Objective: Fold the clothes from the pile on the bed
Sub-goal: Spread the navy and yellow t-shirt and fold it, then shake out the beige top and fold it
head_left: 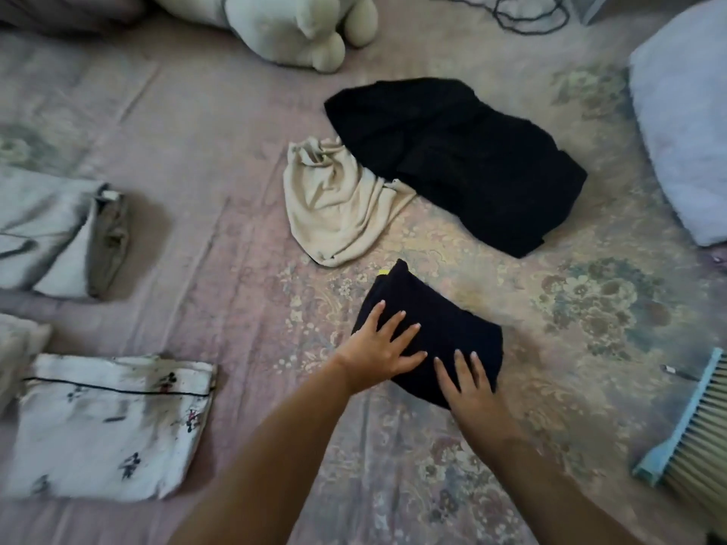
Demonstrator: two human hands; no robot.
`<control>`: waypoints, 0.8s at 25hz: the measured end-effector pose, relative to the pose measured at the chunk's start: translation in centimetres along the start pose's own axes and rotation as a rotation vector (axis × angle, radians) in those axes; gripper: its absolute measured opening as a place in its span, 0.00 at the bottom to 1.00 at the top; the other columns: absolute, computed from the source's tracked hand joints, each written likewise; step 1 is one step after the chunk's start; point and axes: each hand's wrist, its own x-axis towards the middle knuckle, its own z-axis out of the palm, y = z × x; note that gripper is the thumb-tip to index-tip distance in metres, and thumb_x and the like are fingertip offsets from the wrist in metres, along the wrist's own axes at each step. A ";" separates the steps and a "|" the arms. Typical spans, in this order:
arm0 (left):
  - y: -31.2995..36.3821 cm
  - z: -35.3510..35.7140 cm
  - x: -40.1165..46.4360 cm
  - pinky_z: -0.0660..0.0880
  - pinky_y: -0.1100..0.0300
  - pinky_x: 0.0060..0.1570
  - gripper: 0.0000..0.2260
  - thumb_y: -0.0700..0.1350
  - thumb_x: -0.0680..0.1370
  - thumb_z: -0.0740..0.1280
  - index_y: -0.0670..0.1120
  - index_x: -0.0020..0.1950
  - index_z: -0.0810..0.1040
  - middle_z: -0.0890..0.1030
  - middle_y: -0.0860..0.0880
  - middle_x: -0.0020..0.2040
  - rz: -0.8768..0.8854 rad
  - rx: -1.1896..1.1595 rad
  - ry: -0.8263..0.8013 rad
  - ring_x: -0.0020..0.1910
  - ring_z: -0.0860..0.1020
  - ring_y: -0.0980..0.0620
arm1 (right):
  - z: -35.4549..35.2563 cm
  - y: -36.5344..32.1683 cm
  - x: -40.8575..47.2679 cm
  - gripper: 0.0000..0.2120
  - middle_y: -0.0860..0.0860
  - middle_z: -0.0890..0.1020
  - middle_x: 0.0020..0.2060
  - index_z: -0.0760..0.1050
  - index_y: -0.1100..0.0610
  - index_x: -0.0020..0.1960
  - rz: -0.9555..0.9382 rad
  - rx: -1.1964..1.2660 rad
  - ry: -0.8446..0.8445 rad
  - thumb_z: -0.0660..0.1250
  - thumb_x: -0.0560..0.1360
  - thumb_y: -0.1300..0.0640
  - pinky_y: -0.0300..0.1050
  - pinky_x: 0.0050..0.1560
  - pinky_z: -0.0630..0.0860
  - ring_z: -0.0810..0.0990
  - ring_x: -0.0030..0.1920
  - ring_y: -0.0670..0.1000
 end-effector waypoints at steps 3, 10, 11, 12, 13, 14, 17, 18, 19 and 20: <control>-6.7 0.3 -7.1 0.70 0.33 0.58 0.17 0.44 0.79 0.62 0.53 0.68 0.71 0.77 0.42 0.64 -0.096 0.103 0.226 0.59 0.77 0.37 | -6.6 -6.7 1.6 0.46 0.67 0.77 0.59 0.64 0.59 0.67 -0.049 -0.016 0.221 0.79 0.53 0.68 0.64 0.35 0.79 0.77 0.57 0.70; -16.9 9.3 -23.8 0.71 0.36 0.58 0.17 0.43 0.80 0.59 0.52 0.69 0.69 0.77 0.41 0.63 -0.521 0.111 0.172 0.60 0.77 0.41 | -14.3 -26.4 8.6 0.35 0.61 0.69 0.69 0.66 0.52 0.72 -0.262 0.021 0.325 0.70 0.66 0.64 0.69 0.54 0.72 0.69 0.69 0.62; -16.3 10.4 -24.7 0.66 0.37 0.64 0.20 0.46 0.79 0.61 0.52 0.71 0.66 0.73 0.41 0.67 -0.558 0.036 0.086 0.65 0.74 0.42 | -13.9 -28.1 8.9 0.41 0.60 0.61 0.74 0.61 0.51 0.74 -0.255 0.077 0.216 0.73 0.65 0.65 0.69 0.61 0.67 0.61 0.73 0.60; -15.4 11.6 -25.1 0.59 0.39 0.69 0.25 0.48 0.79 0.62 0.50 0.75 0.60 0.65 0.40 0.73 -0.568 -0.081 -0.037 0.72 0.65 0.43 | -12.8 -29.7 9.1 0.44 0.59 0.49 0.77 0.53 0.50 0.77 -0.239 0.108 0.047 0.71 0.68 0.66 0.67 0.68 0.58 0.51 0.76 0.58; -13.9 12.5 -24.7 0.51 0.40 0.72 0.28 0.48 0.80 0.59 0.49 0.78 0.51 0.53 0.40 0.77 -0.542 -0.187 -0.169 0.76 0.54 0.43 | -11.6 -30.8 8.8 0.43 0.56 0.39 0.76 0.47 0.49 0.78 -0.203 0.123 -0.134 0.66 0.71 0.67 0.64 0.71 0.51 0.42 0.77 0.57; -12.3 12.8 -23.8 0.44 0.42 0.73 0.29 0.46 0.81 0.55 0.47 0.78 0.42 0.43 0.40 0.78 -0.515 -0.288 -0.278 0.77 0.45 0.44 | -10.8 -31.3 8.7 0.42 0.55 0.35 0.76 0.44 0.49 0.78 -0.162 0.149 -0.246 0.63 0.74 0.68 0.61 0.73 0.47 0.39 0.76 0.56; -10.2 12.6 -19.6 0.39 0.46 0.73 0.26 0.45 0.83 0.48 0.43 0.77 0.38 0.39 0.42 0.77 -0.499 -0.448 -0.243 0.76 0.39 0.45 | -9.4 -30.3 8.9 0.35 0.52 0.40 0.77 0.48 0.49 0.77 -0.182 0.246 -0.167 0.59 0.76 0.67 0.57 0.74 0.49 0.43 0.77 0.55; -10.4 12.8 -18.6 0.39 0.46 0.73 0.25 0.46 0.83 0.47 0.42 0.77 0.42 0.41 0.41 0.77 -0.515 -0.473 -0.209 0.76 0.41 0.45 | -9.3 -29.3 9.3 0.32 0.53 0.45 0.77 0.53 0.50 0.77 -0.207 0.290 -0.107 0.58 0.77 0.67 0.55 0.74 0.52 0.48 0.77 0.55; -10.9 12.9 -17.6 0.41 0.46 0.73 0.23 0.47 0.83 0.47 0.41 0.77 0.49 0.45 0.41 0.78 -0.547 -0.494 -0.147 0.77 0.44 0.44 | -9.4 -28.3 9.6 0.29 0.55 0.52 0.77 0.58 0.53 0.75 -0.226 0.330 -0.049 0.57 0.77 0.66 0.52 0.73 0.56 0.53 0.76 0.56; -11.6 13.0 -16.4 0.45 0.46 0.74 0.22 0.49 0.83 0.46 0.41 0.76 0.56 0.50 0.40 0.77 -0.584 -0.503 -0.030 0.77 0.49 0.44 | -9.6 -27.1 9.9 0.26 0.56 0.57 0.75 0.62 0.56 0.73 -0.219 0.358 0.006 0.57 0.77 0.66 0.49 0.72 0.59 0.58 0.74 0.57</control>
